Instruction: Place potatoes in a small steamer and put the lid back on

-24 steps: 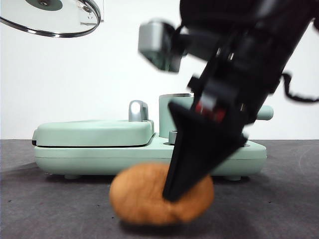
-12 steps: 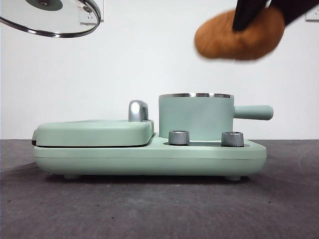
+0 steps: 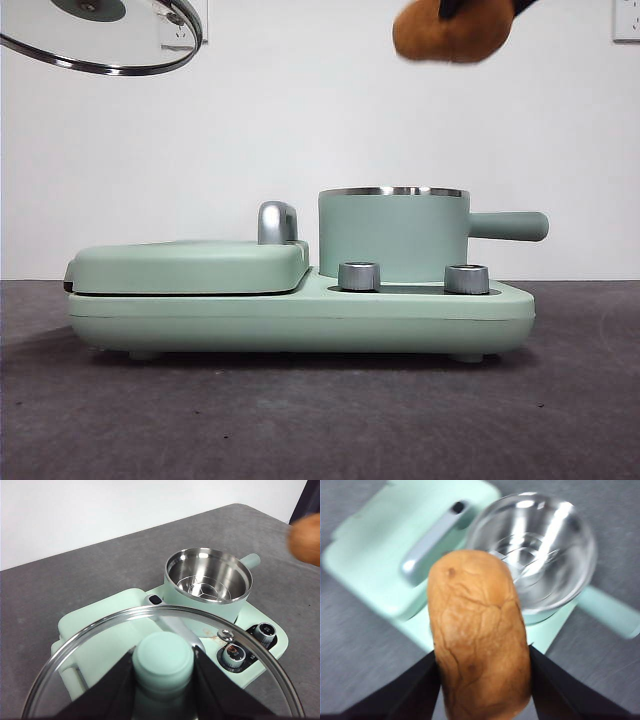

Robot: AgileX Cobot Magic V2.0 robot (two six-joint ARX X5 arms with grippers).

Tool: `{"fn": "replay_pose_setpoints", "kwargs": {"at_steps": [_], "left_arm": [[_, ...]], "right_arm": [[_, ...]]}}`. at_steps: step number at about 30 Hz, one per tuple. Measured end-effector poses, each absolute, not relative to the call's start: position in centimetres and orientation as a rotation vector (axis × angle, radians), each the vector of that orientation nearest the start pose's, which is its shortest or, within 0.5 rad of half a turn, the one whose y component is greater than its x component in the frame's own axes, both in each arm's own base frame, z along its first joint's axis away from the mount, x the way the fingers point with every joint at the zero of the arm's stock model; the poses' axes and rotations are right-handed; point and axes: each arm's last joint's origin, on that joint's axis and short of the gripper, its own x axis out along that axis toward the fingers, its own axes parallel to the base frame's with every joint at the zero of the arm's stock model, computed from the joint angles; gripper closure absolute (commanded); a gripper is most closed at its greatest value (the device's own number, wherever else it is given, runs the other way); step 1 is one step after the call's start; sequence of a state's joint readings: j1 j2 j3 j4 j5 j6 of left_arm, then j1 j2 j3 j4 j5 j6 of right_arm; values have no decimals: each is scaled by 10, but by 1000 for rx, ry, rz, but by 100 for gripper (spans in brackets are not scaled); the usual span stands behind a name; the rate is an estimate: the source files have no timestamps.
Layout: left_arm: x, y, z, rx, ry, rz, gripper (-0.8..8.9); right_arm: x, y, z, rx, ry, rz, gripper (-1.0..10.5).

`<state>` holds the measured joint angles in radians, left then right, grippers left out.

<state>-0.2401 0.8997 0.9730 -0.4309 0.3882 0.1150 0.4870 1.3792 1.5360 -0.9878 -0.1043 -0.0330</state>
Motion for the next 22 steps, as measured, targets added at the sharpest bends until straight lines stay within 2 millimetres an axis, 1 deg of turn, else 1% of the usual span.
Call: {"fn": "replay_pose_setpoints", "kwargs": {"at_steps": [5,9,11,14,17,22], "left_arm": [[176,-54,355,83,326,-641,800],[176,-54,355,83,326,-641,800],[176,-54,355,83,326,-641,800],[176,-54,355,83,326,-641,800],[176,-54,355,83,326,-641,800],[176,-54,355,83,326,-641,800]], "right_arm": [[281,135,380,-214,837,542,738],[308,145,371,-209,830,576,738],[321,150,362,-207,832,589,738],[338,157,348,-211,858,588,738],[350,163,331,-219,895,588,738],[363,169,313,-224,915,588,738]]}}
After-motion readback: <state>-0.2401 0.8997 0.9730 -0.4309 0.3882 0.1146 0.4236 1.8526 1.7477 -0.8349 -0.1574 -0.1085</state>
